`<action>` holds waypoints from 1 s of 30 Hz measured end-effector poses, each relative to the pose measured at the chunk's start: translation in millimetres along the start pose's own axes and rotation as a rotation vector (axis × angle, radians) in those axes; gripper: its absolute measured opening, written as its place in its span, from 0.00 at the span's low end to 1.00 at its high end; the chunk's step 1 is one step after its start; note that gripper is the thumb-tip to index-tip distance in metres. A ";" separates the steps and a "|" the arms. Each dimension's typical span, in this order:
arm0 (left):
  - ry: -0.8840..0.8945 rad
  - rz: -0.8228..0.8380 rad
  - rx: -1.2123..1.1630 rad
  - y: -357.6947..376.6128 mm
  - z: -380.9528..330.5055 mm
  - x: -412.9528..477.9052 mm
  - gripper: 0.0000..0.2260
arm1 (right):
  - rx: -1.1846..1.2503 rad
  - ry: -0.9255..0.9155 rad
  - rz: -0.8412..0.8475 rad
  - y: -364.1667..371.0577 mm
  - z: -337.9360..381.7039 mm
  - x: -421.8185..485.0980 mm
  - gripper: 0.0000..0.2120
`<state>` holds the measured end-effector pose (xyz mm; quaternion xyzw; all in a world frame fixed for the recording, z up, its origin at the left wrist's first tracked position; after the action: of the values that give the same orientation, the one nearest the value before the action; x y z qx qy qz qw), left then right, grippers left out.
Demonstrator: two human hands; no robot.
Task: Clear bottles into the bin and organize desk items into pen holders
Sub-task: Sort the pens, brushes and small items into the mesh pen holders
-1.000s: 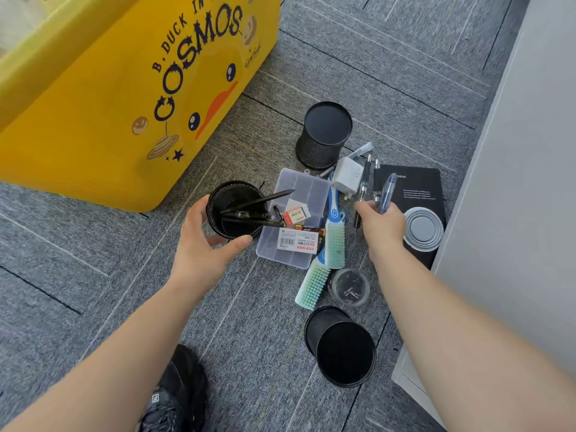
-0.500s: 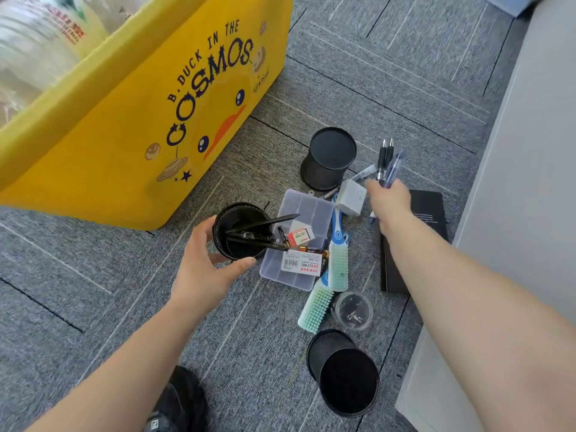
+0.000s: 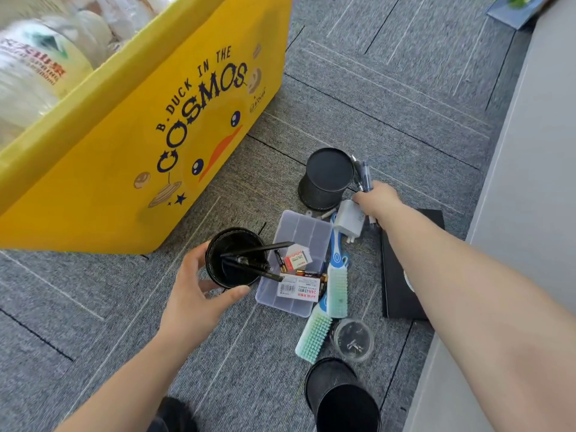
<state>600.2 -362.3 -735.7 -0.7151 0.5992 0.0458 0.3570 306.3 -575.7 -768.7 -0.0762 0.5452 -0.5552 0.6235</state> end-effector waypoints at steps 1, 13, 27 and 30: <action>0.001 -0.001 -0.005 0.3 -0.2 -0.2 0.40 | 0.028 0.007 -0.022 -0.5 -2.8 1.0 0.13; 0.008 0.004 -0.016 -0.4 -0.5 -0.6 0.39 | 0.063 0.042 -0.191 -2.7 -11.5 3.6 0.11; -0.040 0.001 -0.014 -0.5 0.6 -1.3 0.39 | 0.288 0.247 -0.180 -7.7 -15.9 12.4 0.17; -0.043 -0.002 -0.003 0.0 -0.9 -1.3 0.40 | 0.341 0.261 -0.202 -5.6 -14.4 11.7 0.15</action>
<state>599.6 -361.7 -734.4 -0.7151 0.5907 0.0619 0.3686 289.4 -579.5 -777.4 0.0484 0.5091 -0.7041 0.4927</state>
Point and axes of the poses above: each hand's wrist, its own x-axis towards the middle knuckle, its own y-axis out of the palm, z = x × y, the point moved 5 cm from there along x, towards the middle knuckle, and after that the axes turned 2 degrees about z, right-handed, at the moved point
